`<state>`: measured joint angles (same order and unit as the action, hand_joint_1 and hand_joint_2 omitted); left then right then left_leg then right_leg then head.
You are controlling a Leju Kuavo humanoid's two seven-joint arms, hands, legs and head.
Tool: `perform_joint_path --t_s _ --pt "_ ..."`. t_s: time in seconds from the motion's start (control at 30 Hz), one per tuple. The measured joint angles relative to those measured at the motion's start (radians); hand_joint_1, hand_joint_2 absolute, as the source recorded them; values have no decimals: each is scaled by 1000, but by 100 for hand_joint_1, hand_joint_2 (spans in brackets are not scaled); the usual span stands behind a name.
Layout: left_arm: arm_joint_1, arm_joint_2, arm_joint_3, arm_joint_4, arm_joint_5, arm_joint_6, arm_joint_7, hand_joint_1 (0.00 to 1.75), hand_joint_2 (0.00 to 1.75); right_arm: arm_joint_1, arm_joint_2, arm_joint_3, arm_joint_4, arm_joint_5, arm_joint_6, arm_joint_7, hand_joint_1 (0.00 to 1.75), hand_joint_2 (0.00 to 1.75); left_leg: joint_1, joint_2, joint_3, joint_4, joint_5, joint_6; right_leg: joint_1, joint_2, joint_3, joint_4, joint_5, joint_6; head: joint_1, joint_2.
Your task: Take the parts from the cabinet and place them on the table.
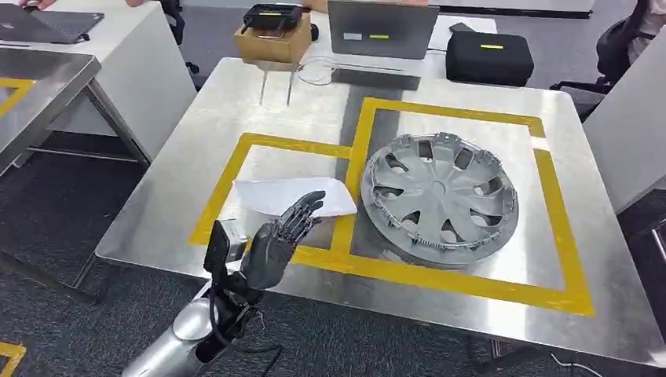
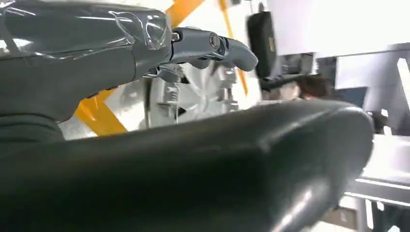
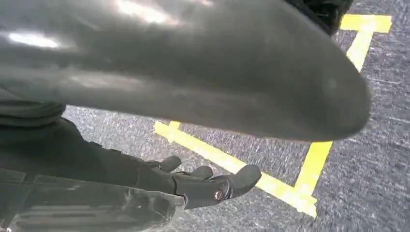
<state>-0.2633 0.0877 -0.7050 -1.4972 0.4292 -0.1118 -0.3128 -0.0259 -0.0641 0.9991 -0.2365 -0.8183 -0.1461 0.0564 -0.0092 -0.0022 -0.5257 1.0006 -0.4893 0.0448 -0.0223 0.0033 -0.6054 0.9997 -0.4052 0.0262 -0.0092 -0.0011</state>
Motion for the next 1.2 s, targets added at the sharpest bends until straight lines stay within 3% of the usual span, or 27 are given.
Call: perform_joint_path --t_s 0.1,0.13,0.17,0.2,0.23,0.27,0.3,0.33,0.37,0.43,0.47,0.5,0.6,0.63,0.67,0.7,0.77,0.8,0.83,0.87,0.93,0.97,1.0,1.03,1.13,1.17,1.2 --pt "22 18 10 -21 0 -2 -3 0 0 3 3 0 0 0 0 -3 0 0 -8 1 -6 -9 18 18 -3 0 -2 -14 21 23 -5 0" --pt "25 20 12 -29 0 -3 -5 0 0 3 2 0 2 0 0 -4 0 0 8 4 4 -34 42 22 -1 -4 -10 -1 11 21 -2 0" --pt "27 21 12 -32 0 -3 -5 0 0 4 0 -1 2 -1 0 -4 0 0 2 4 -7 -41 55 27 3 -3 -31 28 -30 12 -2 0" --pt "32 22 15 -35 -2 -4 -6 0 0 5 0 -2 2 -1 0 -5 0 0 2 5 -20 -41 66 34 2 -2 -55 89 -80 1 2 0" --pt "47 24 20 -37 -3 -4 -6 0 0 5 0 -3 3 -2 0 -5 0 0 0 7 -32 -41 75 33 1 -3 -79 170 -127 -4 4 0" --pt "66 26 27 -39 -11 -2 -7 0 0 5 -2 -6 3 -3 0 -5 0 0 -2 9 -46 -40 83 33 0 -3 -101 251 -165 -3 3 0" --pt "84 31 35 -39 -24 5 -9 0 0 6 -3 -6 3 -2 0 -5 0 0 -4 12 -58 -40 92 33 0 -3 -109 303 -181 4 4 0" --pt "103 34 43 -41 -41 14 -11 0 0 8 -3 -6 4 1 0 -5 0 0 -4 14 -69 -39 101 31 -1 -3 -95 309 -176 14 4 0" --pt "122 38 55 -45 -58 27 -12 0 0 8 -3 -6 4 3 0 -5 0 0 -4 14 -81 -38 109 27 -3 -3 -58 269 -155 28 4 0" --pt "158 48 77 -53 -92 55 -12 0 0 7 -5 -6 4 11 -4 -4 0 0 -2 14 -108 -26 123 19 -7 -4 68 92 -105 48 4 0" --pt "175 52 90 -59 -99 66 -12 0 0 4 -5 -6 4 15 -5 -3 0 0 -3 14 -119 -14 127 13 -8 -4 125 -2 -126 39 4 0" --pt "189 56 104 -64 -105 74 -11 0 0 4 -6 -6 4 19 -5 -2 0 0 -7 14 -128 -6 132 8 1 2 144 -17 -128 25 3 0" --pt "220 66 124 -72 -109 79 -10 0 0 7 -5 -6 4 20 -5 3 0 0 -3 11 -130 -6 152 -11 5 3 119 -11 -116 3 1 0" --pt "229 73 129 -72 -116 86 -10 0 0 7 -1 -6 4 21 -5 3 0 0 0 10 -137 -3 155 -15 -9 0 109 -16 -103 -8 3 0" --pt "237 75 136 -73 -128 103 -5 0 0 4 -4 -6 4 24 -5 5 0 0 3 5 -148 14 112 -23 -7 -2 99 -16 -93 -17 1 0" --pt "246 76 143 -74 -141 122 0 0 0 4 -4 -6 4 26 -6 5 0 0 7 4 -161 62 46 -32 -8 -4 89 -16 -82 -25 -1 0" --pt "264 84 156 -74 -171 167 18 0 0 5 -4 -6 4 31 -6 8 0 0 16 4 -197 222 -72 -46 -6 -4 65 -14 -58 -25 -1 0" --pt "277 86 163 -73 -176 192 28 0 0 5 -3 -5 4 32 -6 13 0 0 18 4 -207 292 -95 -50 -6 -4 50 -13 -47 -24 -1 0" --pt "290 89 173 -67 -178 215 43 0 0 6 -3 -5 4 32 -6 15 0 0 20 4 -197 320 -85 -51 -5 -3 35 -13 -36 -21 -2 0" --pt "300 93 181 -55 -178 242 54 0 0 7 -2 -5 4 32 -6 18 0 0 22 4 -168 302 -58 -50 -5 -3 23 -12 -26 -19 -2 0" --pt "313 100 197 -22 -181 295 66 0 0 7 -1 -5 5 26 -6 24 0 0 22 2 -47 150 2 -42 -4 -2 3 -12 -8 -13 -2 0" --pt "317 102 206 -2 -179 320 71 0 0 6 2 -5 5 24 -5 27 0 0 20 -2 34 38 -6 -31 -5 -2 0 -12 -1 -9 -2 0" --pt "320 106 215 19 -175 341 74 0 0 6 6 -5 5 21 -4 31 0 0 16 -4 76 -33 -43 -24 0 -2 -3 -12 8 0 0 0" --pt "324 107 221 43 -173 361 75 0 0 6 6 -6 6 19 -2 33 0 0 10 -4 70 -25 -34 -22 -4 -3 -1 -19 15 7 2 0" --pt "336 115 234 104 -164 386 76 0 0 9 9 -6 8 16 0 36 0 0 0 0 50 -39 -4 5 -4 -2 -4 -33 44 29 -4 0" --pt "335 114 237 117 -164 386 76 0 0 9 8 -6 10 14 0 36 0 0 10 8 40 -53 18 12 -5 -4 -20 -15 20 22 -4 0" --pt "335 114 238 129 -163 387 76 0 0 9 9 -5 11 14 0 38 0 0 9 4 22 -56 34 24 -2 -3 -39 27 -38 5 0 0"
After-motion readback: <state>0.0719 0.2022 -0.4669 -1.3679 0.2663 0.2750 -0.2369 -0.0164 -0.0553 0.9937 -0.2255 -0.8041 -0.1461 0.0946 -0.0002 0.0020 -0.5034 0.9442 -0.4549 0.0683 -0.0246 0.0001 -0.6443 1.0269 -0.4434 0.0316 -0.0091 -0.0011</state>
